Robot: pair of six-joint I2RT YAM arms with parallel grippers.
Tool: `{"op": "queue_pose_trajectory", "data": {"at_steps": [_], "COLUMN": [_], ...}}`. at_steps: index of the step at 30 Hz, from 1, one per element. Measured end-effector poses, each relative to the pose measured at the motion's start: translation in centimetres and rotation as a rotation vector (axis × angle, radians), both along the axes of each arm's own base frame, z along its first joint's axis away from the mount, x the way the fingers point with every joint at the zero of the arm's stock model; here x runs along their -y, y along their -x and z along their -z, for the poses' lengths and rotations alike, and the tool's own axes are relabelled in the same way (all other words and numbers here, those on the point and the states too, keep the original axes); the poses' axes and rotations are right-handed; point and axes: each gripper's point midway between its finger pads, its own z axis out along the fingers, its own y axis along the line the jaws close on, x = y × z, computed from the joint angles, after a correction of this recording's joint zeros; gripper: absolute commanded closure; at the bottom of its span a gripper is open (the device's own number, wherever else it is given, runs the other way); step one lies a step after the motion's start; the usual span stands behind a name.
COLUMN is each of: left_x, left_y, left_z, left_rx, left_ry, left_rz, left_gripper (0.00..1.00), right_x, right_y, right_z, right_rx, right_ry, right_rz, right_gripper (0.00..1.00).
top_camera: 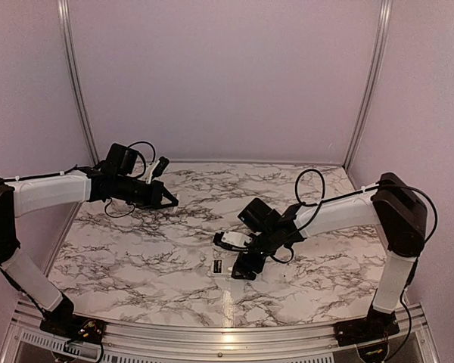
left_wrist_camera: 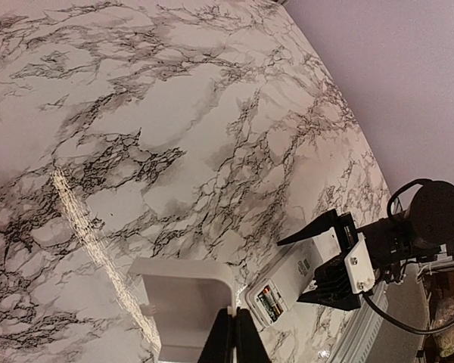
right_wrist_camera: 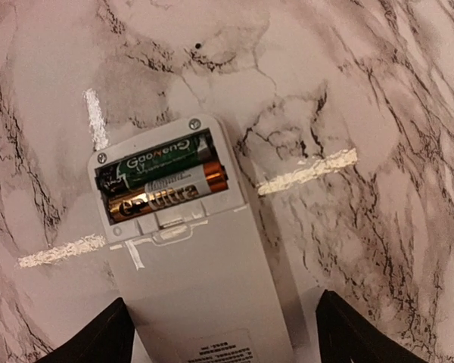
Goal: Load the batteries into the remote control
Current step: Adjust the remote control without the battery cover at the center of the board, then pass from the left arm to the right
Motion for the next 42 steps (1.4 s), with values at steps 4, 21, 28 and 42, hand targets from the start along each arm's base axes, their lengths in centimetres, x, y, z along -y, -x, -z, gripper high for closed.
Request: {"op": "queue_pose_trajectory", "data": {"at_steps": [4, 21, 28, 42], "left_x": [0.2, 3.6, 7.4, 8.0], "left_y": [-0.2, 3.0, 9.6, 20.0], "left_z": [-0.4, -5.0, -11.7, -18.3], "left_rx": [0.007, 0.018, 0.099, 0.247], "left_ry": [0.023, 0.340, 0.540, 0.700], "left_rz": [0.000, 0.204, 0.483, 0.889], "left_gripper": [1.00, 1.00, 1.00, 1.00], "right_x": [0.0, -1.4, -1.7, -3.8], "right_y": [0.0, -1.8, -0.4, 7.5], "right_z": [0.1, -11.7, -24.2, -29.7], "right_rx": [-0.001, 0.212, 0.486, 0.300], "right_ry": [0.018, -0.318, -0.692, -0.996], "right_rz": [0.026, 0.093, -0.009, -0.393], "right_gripper": [0.25, 0.10, 0.07, 0.22]}}
